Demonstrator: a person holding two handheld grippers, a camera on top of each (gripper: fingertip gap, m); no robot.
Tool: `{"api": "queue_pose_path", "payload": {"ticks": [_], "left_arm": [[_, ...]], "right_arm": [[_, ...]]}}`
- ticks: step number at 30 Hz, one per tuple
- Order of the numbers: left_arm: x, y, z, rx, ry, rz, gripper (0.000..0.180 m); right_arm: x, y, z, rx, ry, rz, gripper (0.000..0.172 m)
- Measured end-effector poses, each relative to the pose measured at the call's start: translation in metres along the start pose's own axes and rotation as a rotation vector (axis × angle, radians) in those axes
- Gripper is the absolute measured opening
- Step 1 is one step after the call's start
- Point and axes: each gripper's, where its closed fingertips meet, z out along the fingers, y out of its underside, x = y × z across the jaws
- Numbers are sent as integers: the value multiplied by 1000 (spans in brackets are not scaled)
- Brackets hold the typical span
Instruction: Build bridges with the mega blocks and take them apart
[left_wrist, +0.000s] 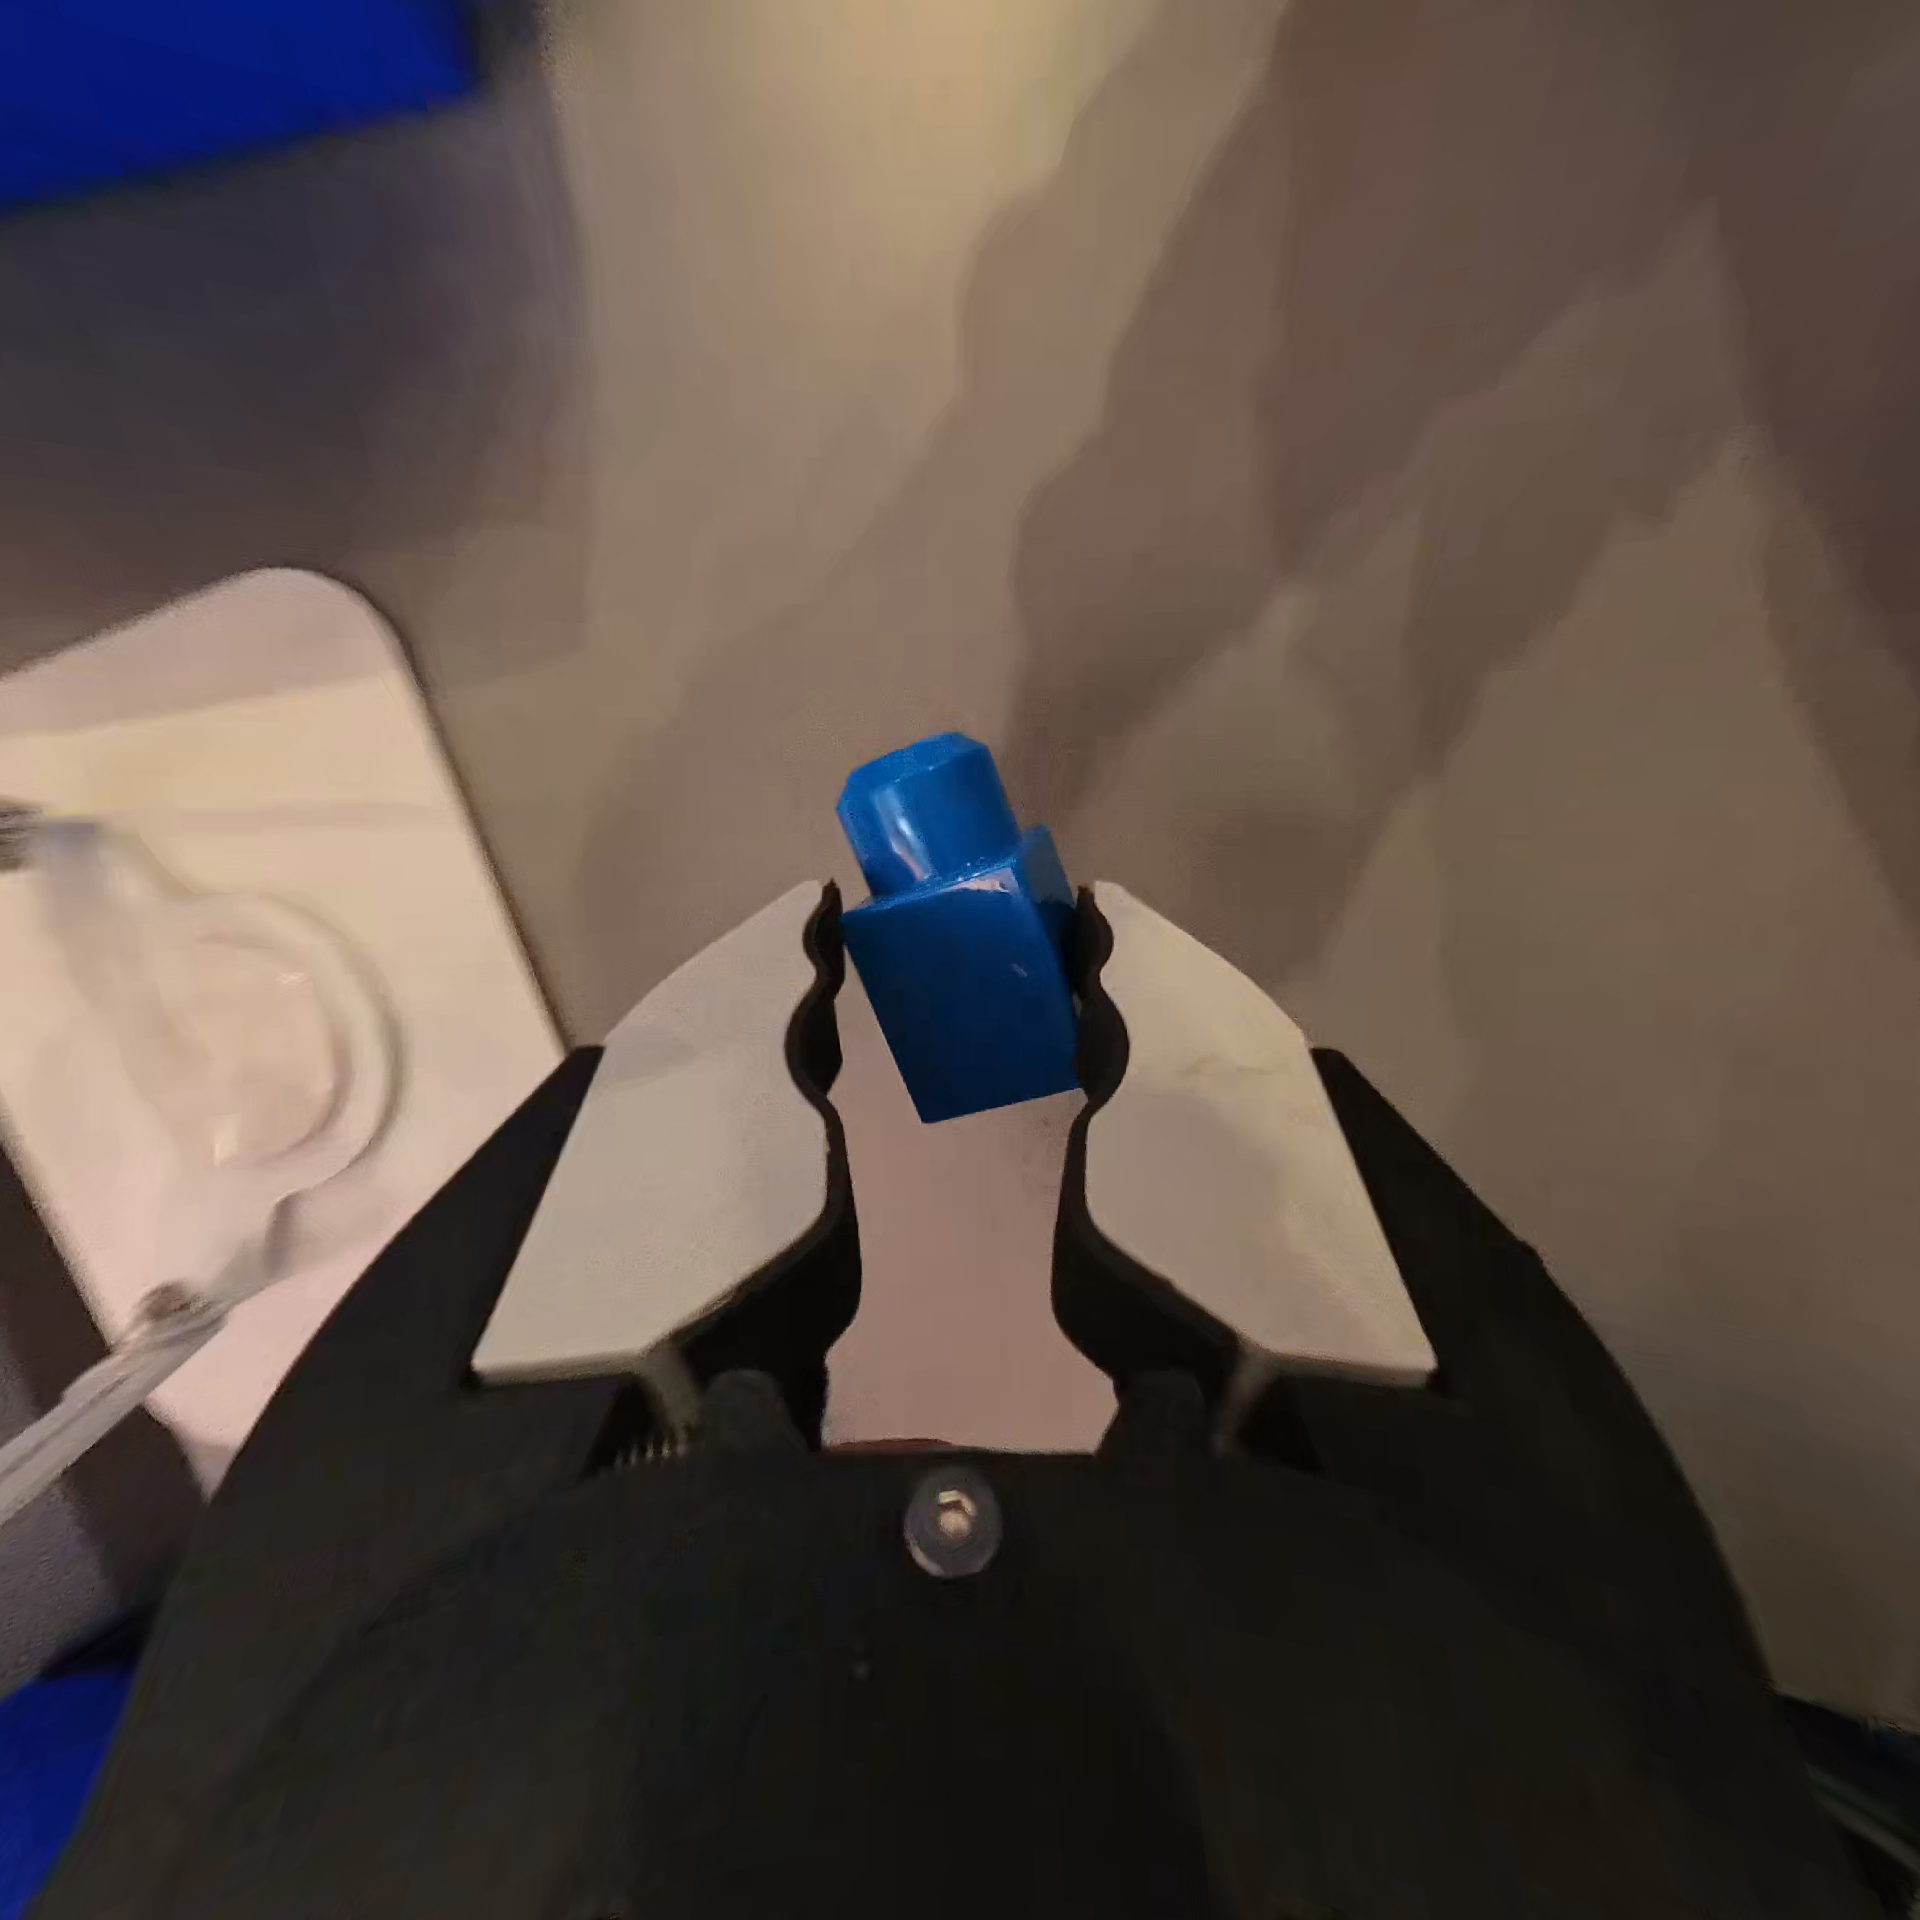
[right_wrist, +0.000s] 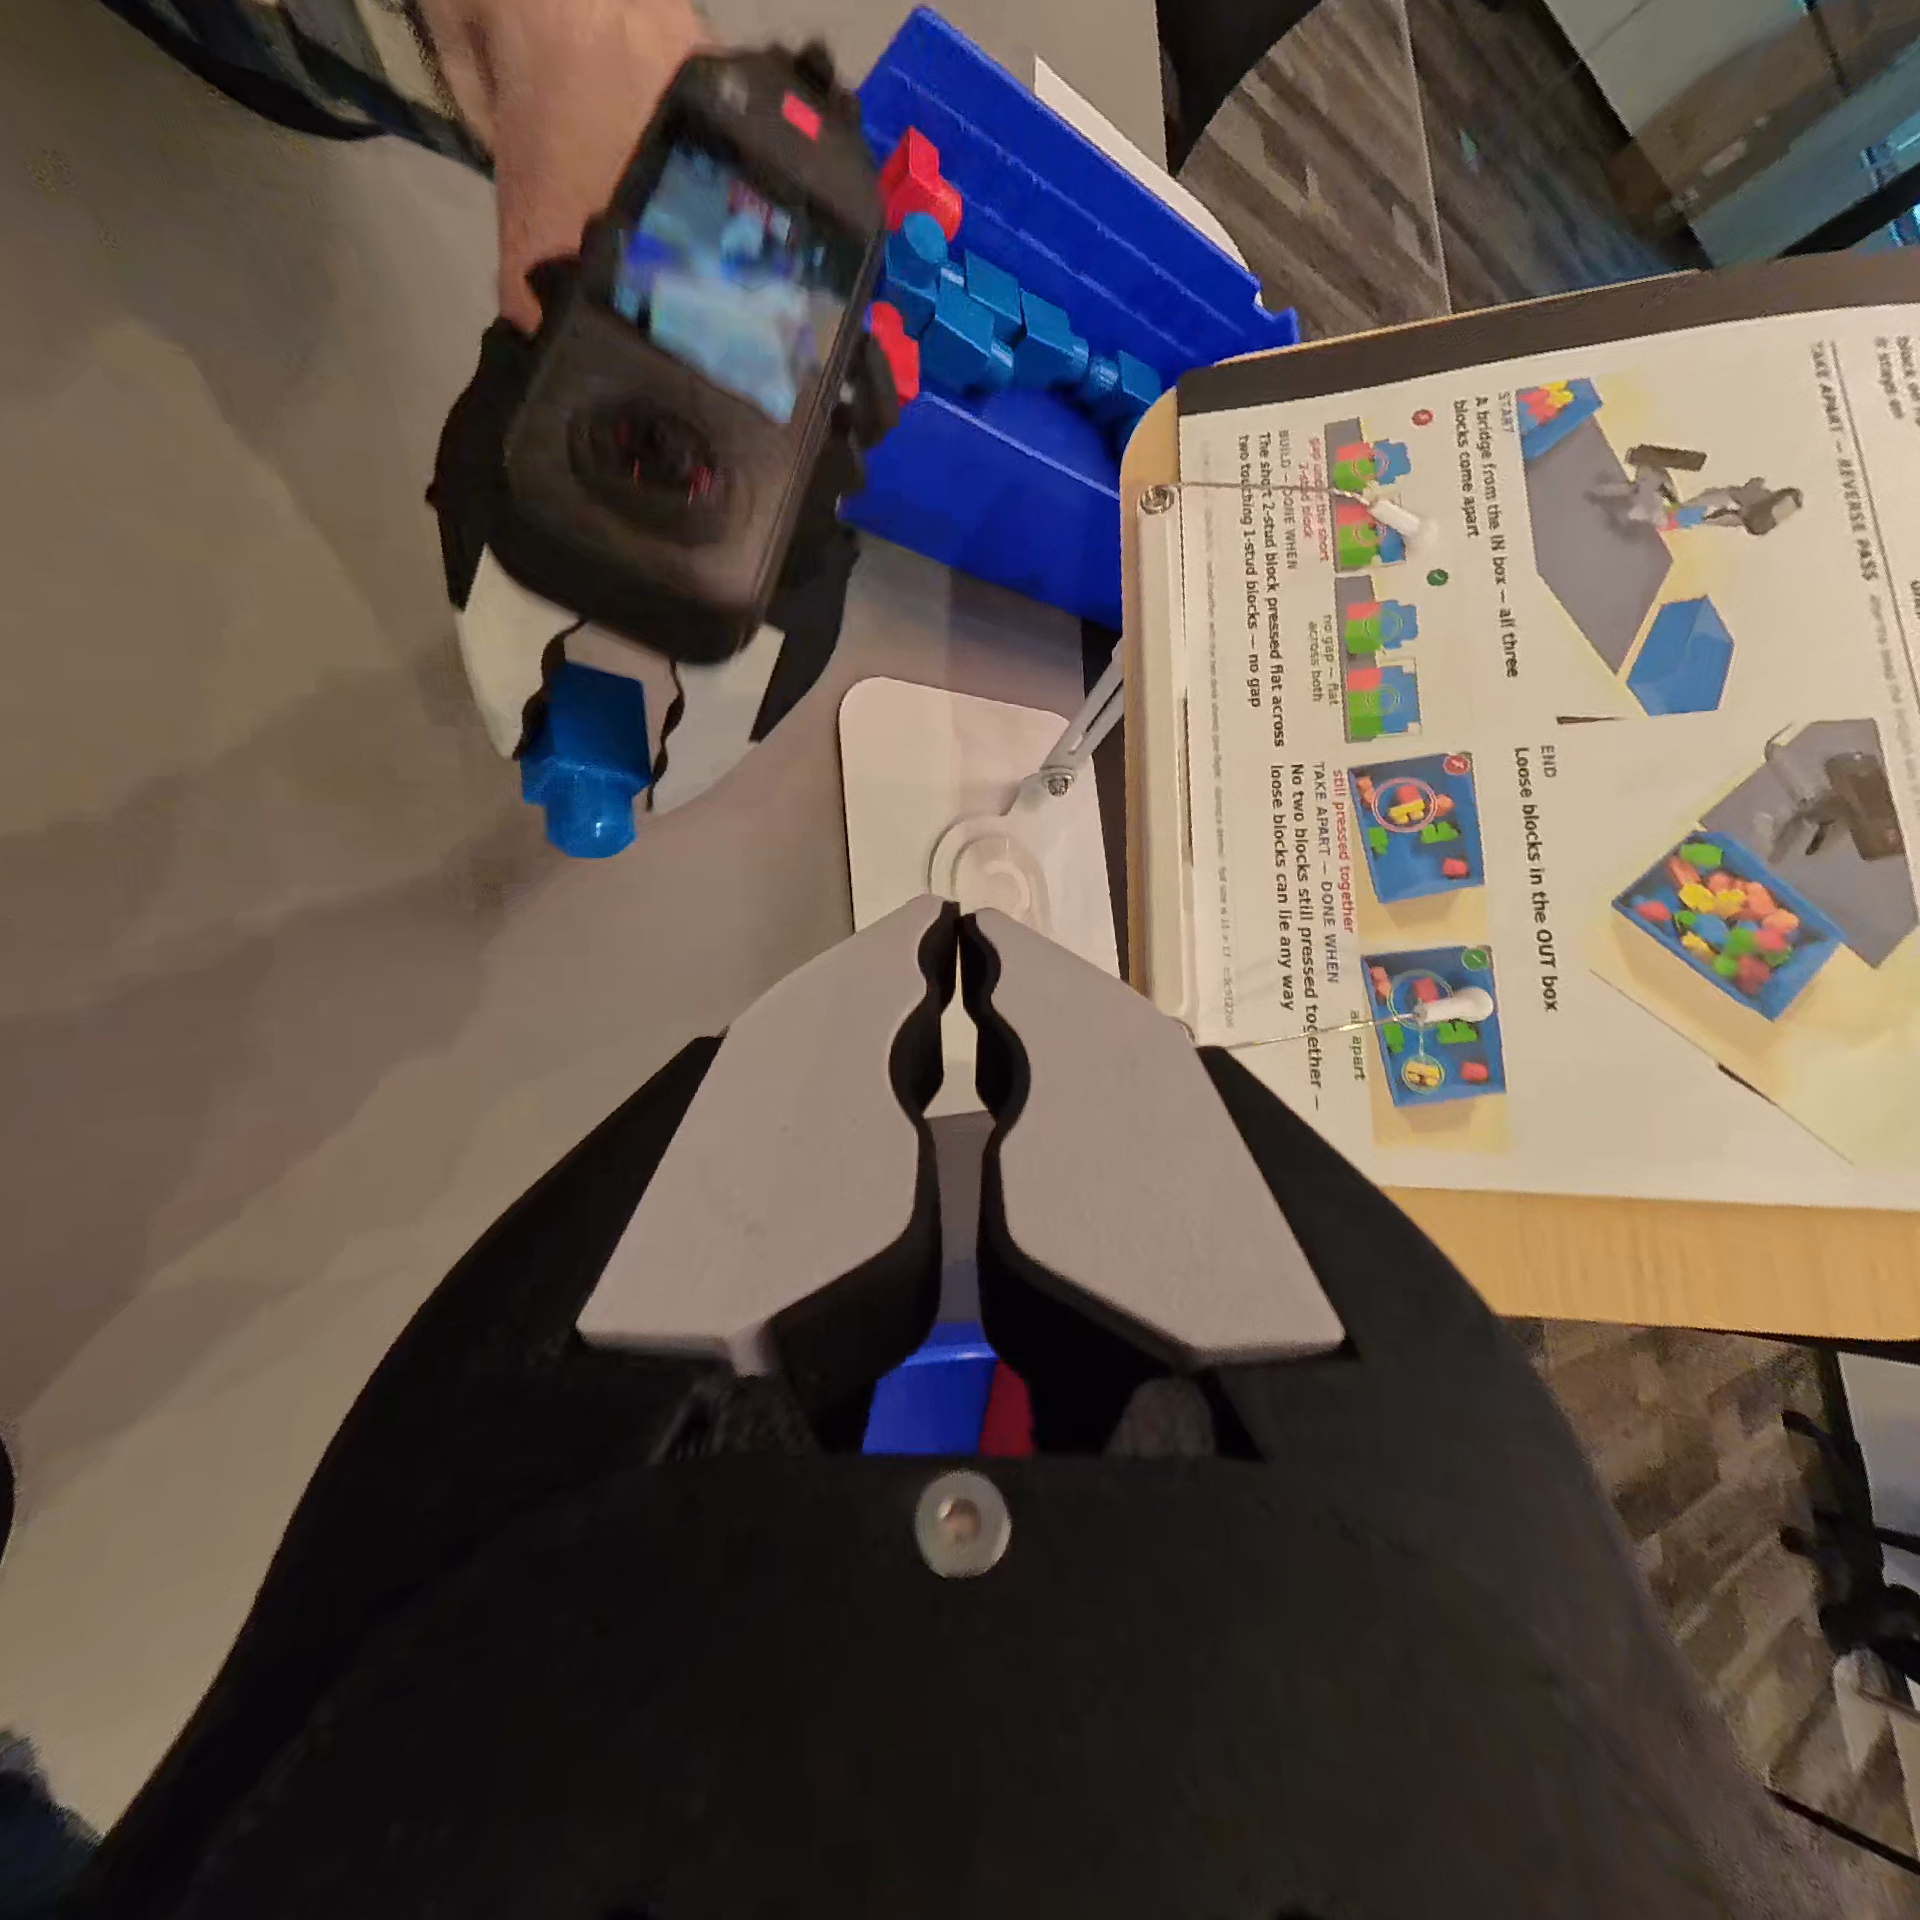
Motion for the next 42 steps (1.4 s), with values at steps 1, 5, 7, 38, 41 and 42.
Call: {"api": "queue_pose_path", "payload": {"ticks": [1,5,7,38,41,42], "left_arm": [[1,4,12,-23,17,-5,42],[8,22,36,-120,83,-12,42],[7,20,37,-102,84,-18,54],[-102,335,-91,-429,-326,-1054,59],[-109,318,-83,-356,-301,-988,48],[-107,314,-85,-343,-284,-988,44]], "right_arm": [[0,1,0,-6,1,0,0],[-1,4,3,-16,-13,2,0],[-1,4,4,-19,-17,1,0],[-1,14,-2,-72,-6,10,0],[-2,13,-1,-73,-11,7,0],[-2,14,-1,-76,-9,6,0]]}}
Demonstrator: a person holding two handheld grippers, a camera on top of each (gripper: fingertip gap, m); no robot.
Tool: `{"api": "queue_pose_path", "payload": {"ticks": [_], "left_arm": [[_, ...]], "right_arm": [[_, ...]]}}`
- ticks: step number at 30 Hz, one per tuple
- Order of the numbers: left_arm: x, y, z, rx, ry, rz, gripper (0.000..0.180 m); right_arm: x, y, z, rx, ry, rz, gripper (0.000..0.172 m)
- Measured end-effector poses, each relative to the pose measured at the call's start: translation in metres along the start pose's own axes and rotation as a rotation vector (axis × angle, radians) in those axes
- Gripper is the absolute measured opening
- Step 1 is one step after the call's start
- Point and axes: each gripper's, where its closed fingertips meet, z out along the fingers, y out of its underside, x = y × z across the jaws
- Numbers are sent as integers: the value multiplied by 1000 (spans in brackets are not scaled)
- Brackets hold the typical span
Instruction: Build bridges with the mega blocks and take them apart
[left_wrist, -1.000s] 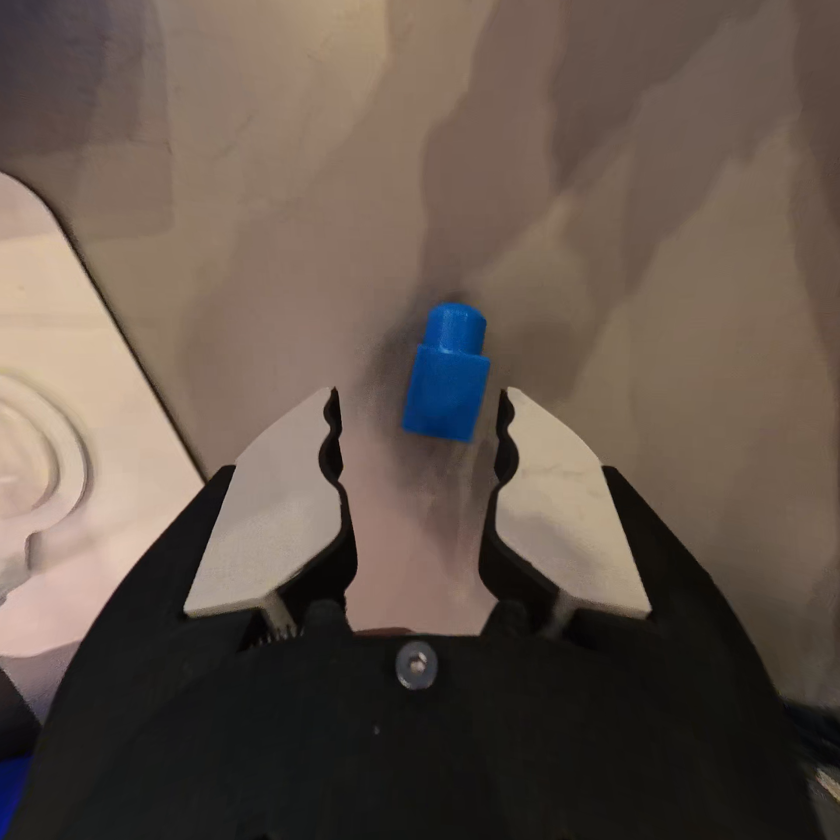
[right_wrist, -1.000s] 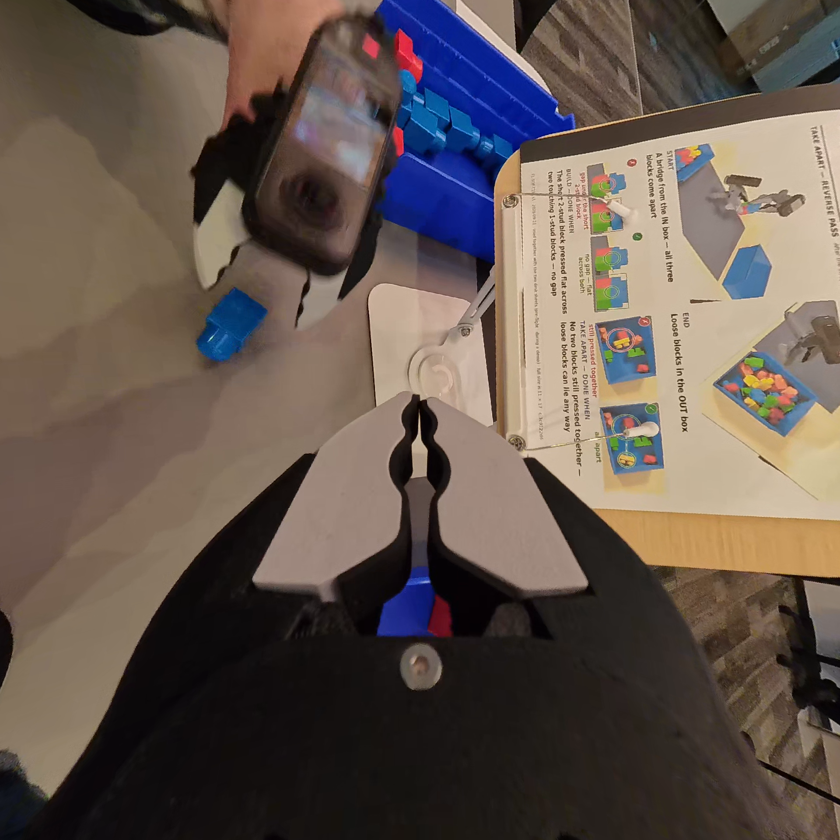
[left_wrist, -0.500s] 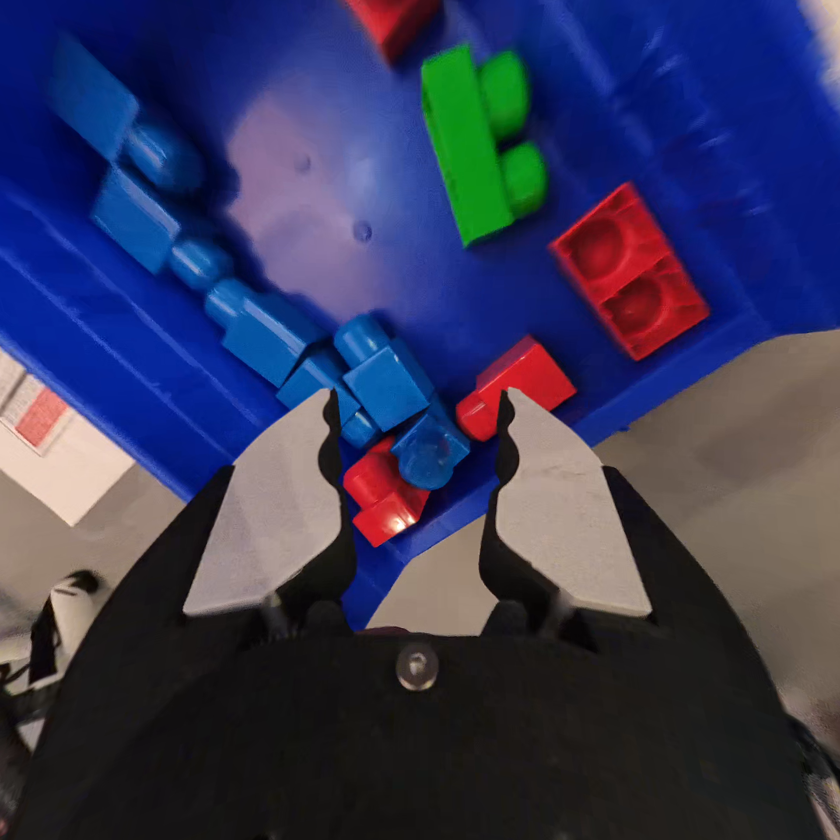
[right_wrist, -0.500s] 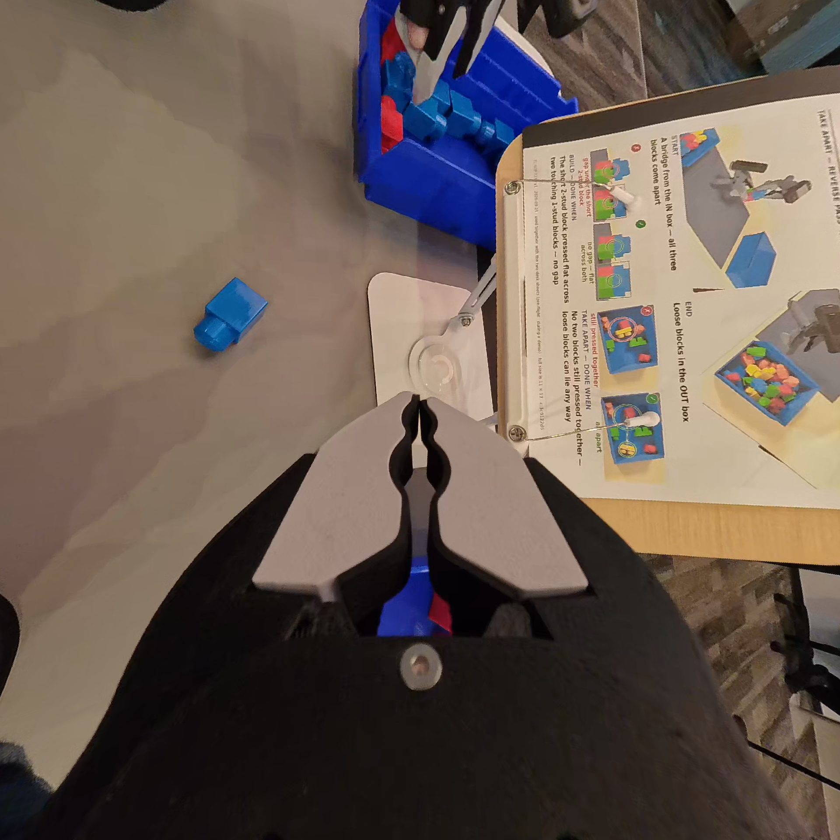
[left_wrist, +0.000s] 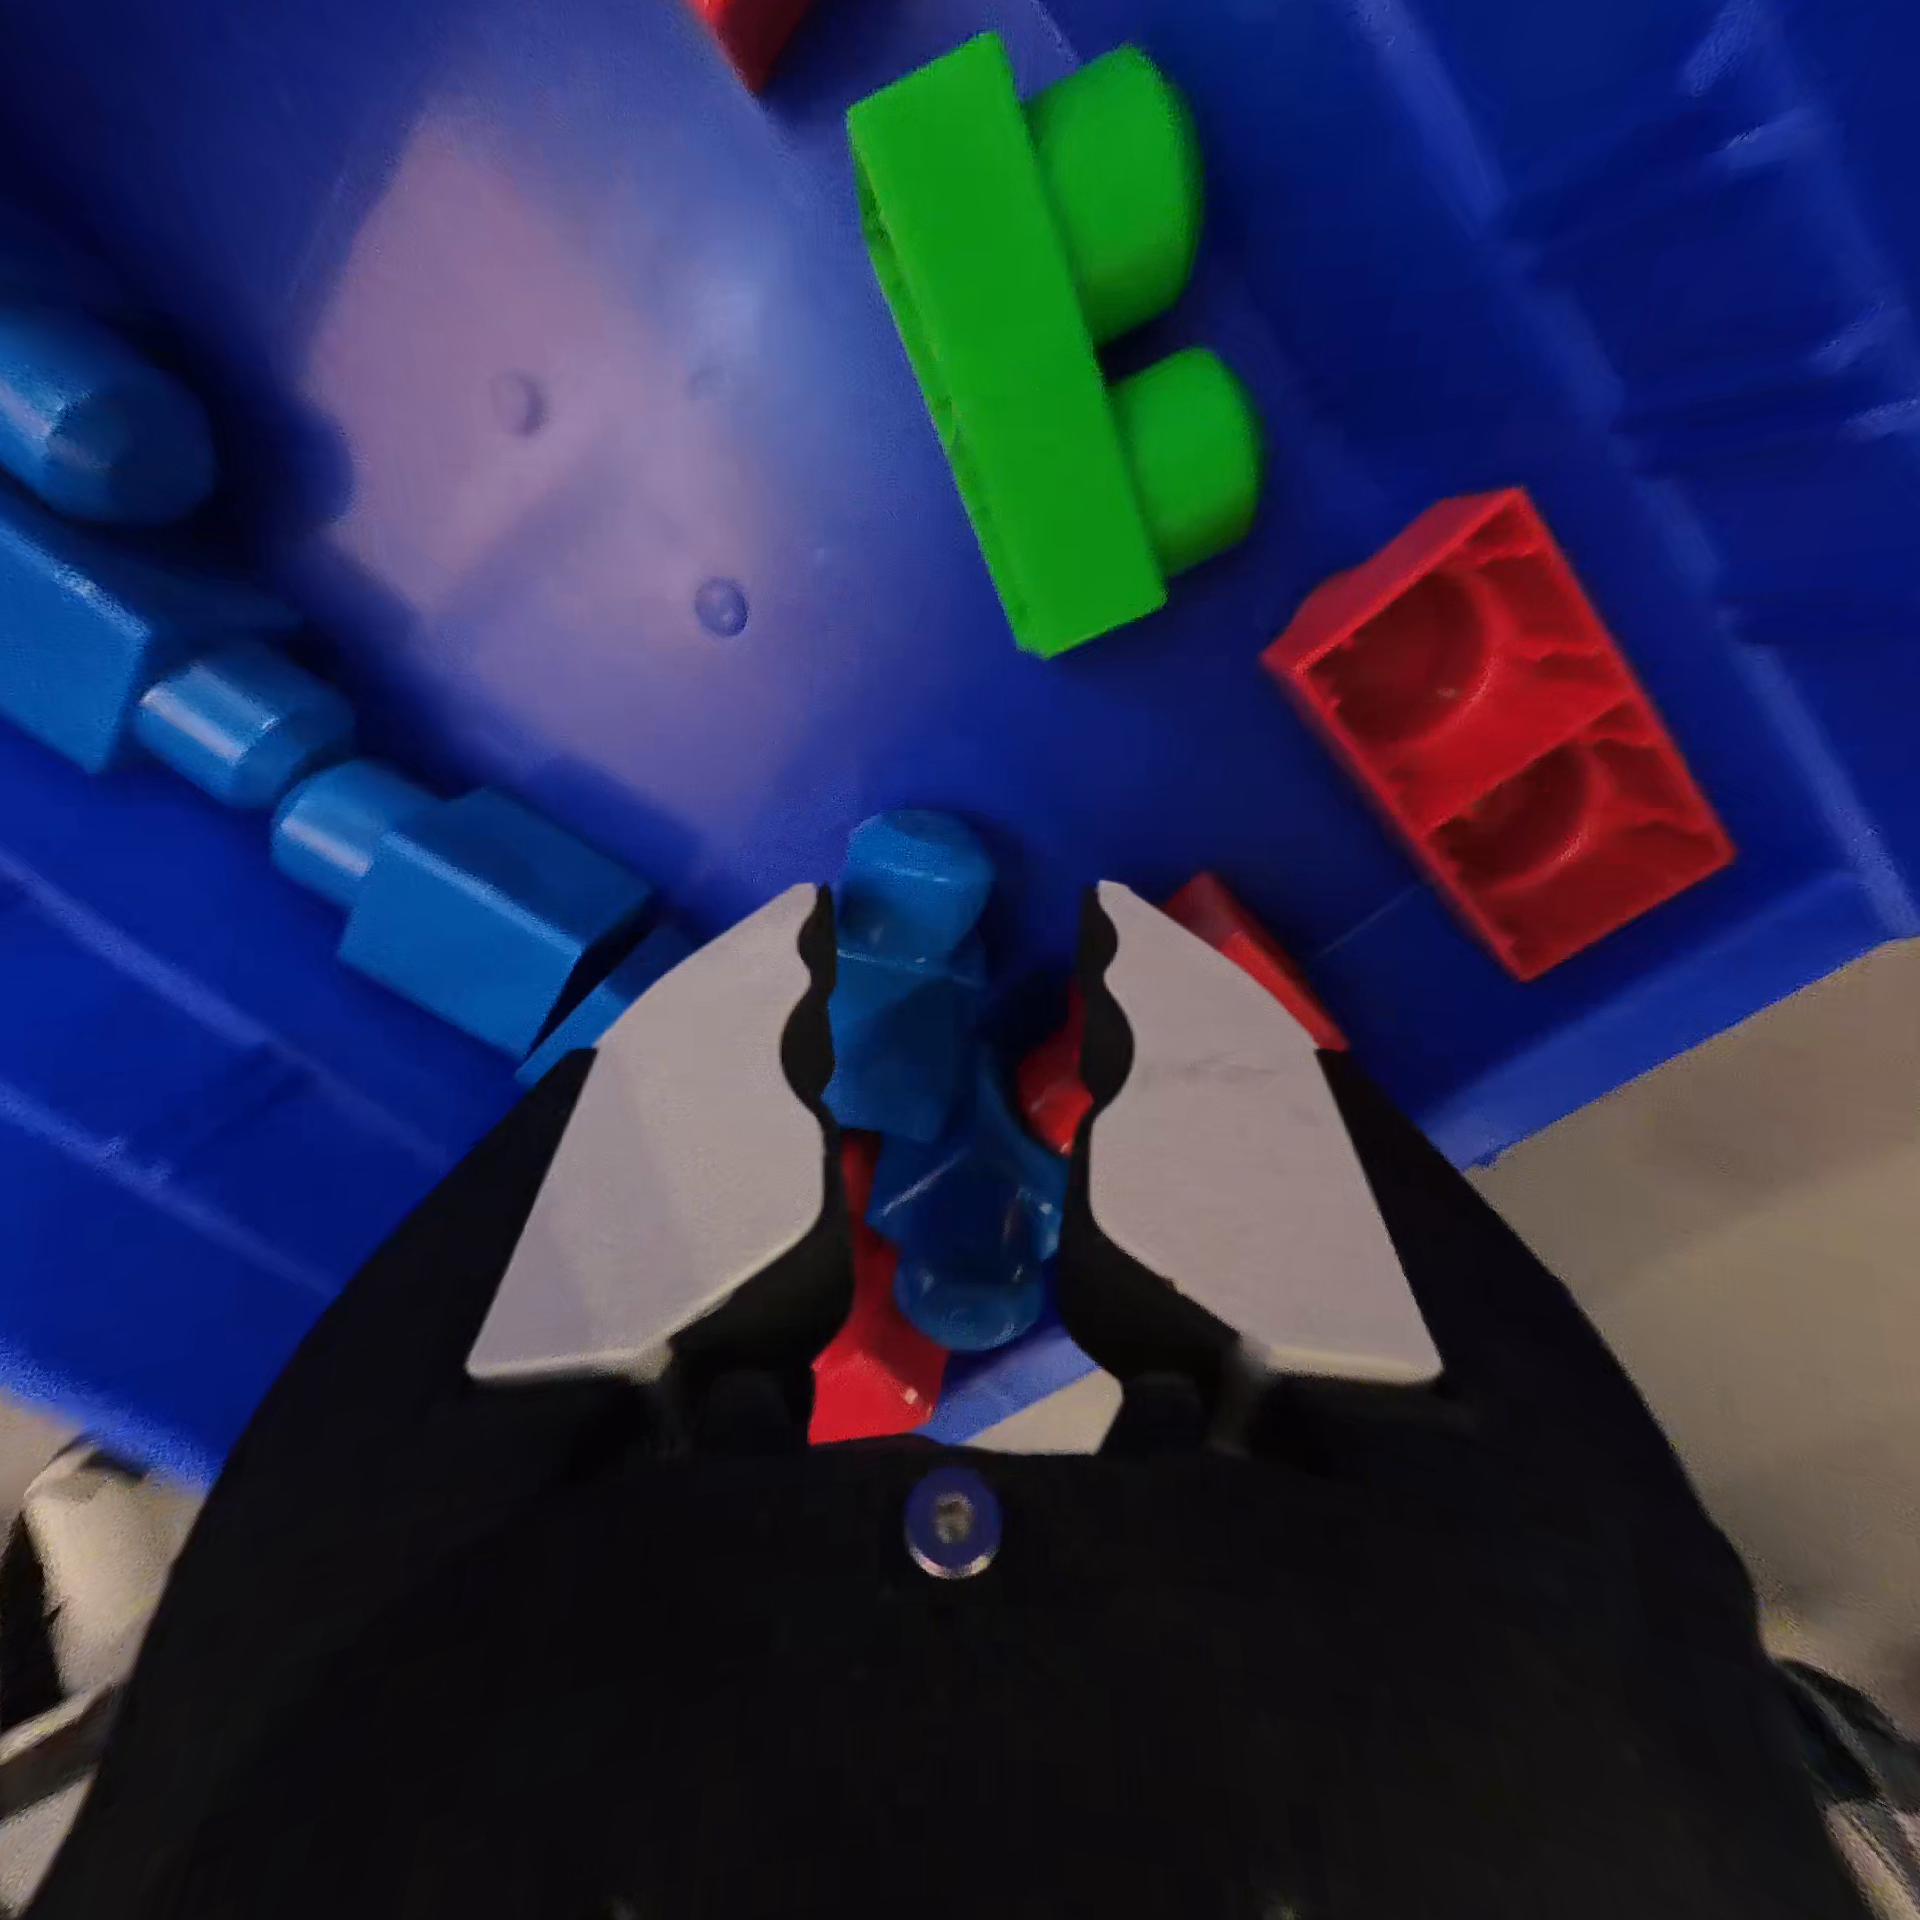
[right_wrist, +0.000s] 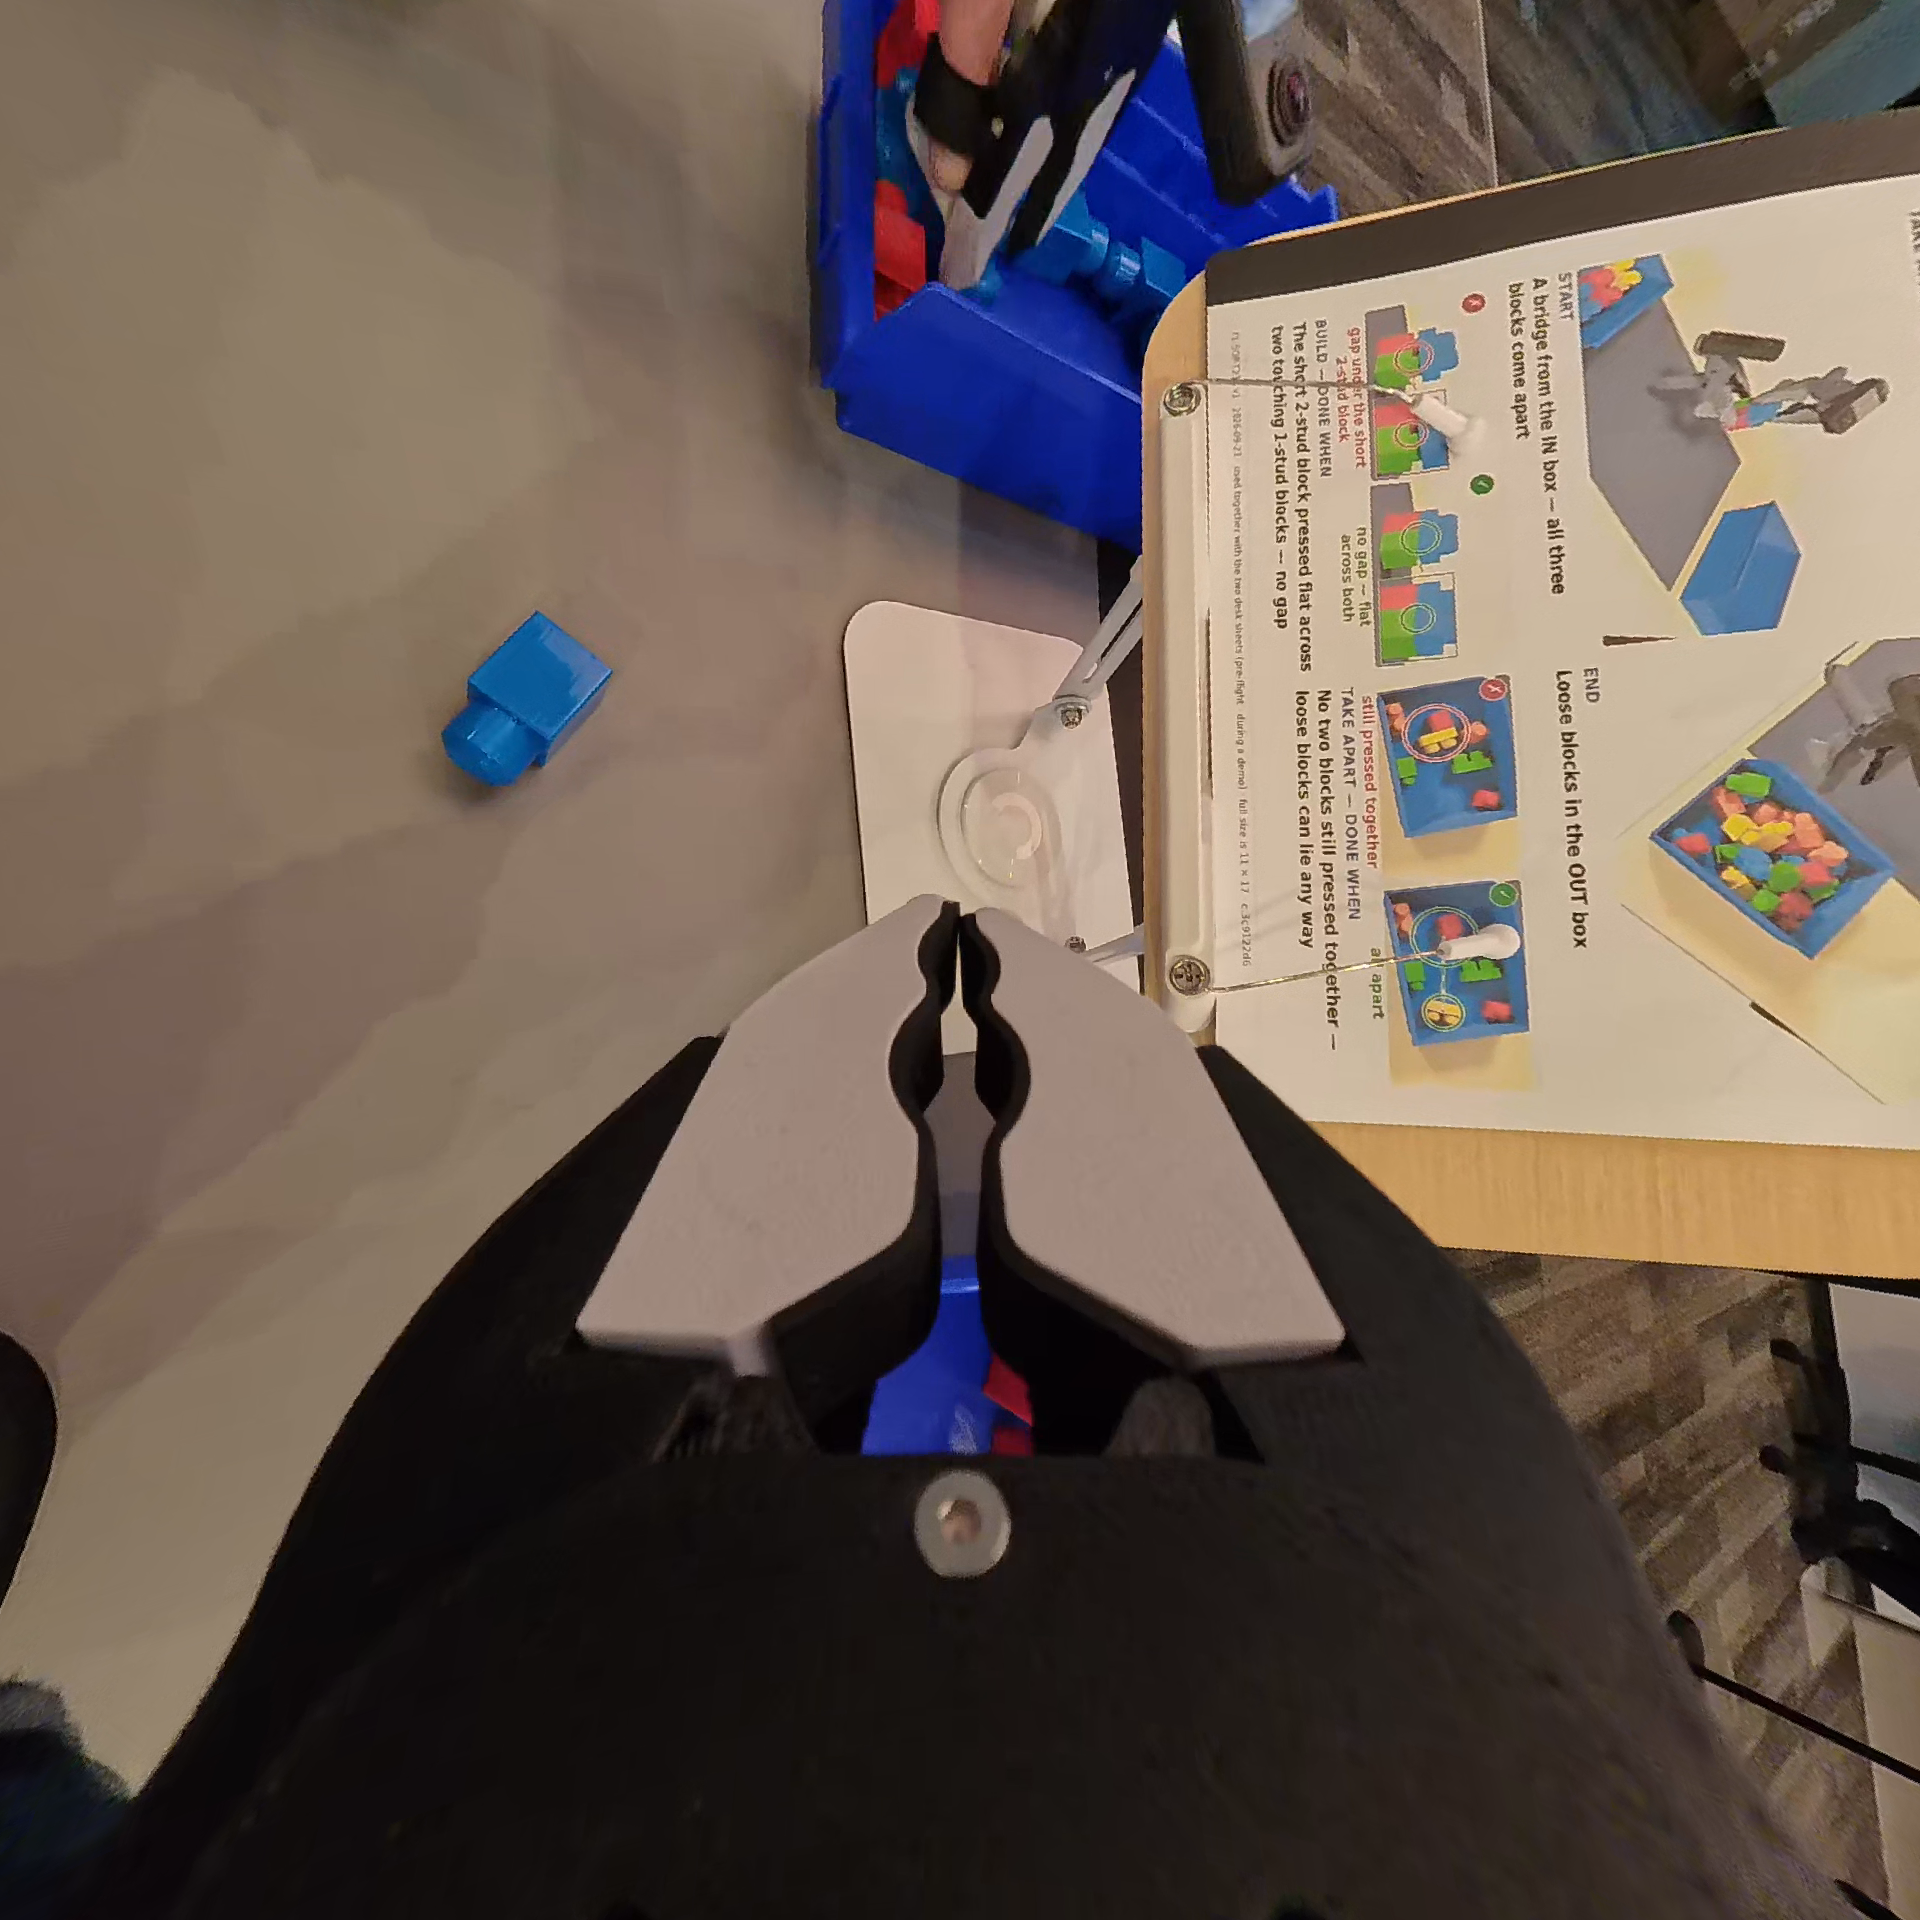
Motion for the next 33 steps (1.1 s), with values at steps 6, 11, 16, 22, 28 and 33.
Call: {"api": "queue_pose_path", "payload": {"ticks": [6,11,16,22,28,33], "left_arm": [[-19,17,-7,-46,-86,12,50],[-15,17,9,-94,-80,89,39],[-10,1,-23,20,-126,132,38],[92,-35,-118,345,-34,443,38],[220,-53,-109,324,52,847,38],[259,-63,-39,166,135,917,38]], "right_arm": [[0,2,1,-3,-4,6,0],[-1,3,4,-14,-13,4,0],[1,4,1,-12,0,8,0],[1,4,0,-8,-1,10,0],[-3,1,2,-14,-16,0,0],[-3,2,2,-20,-16,-2,0]]}}
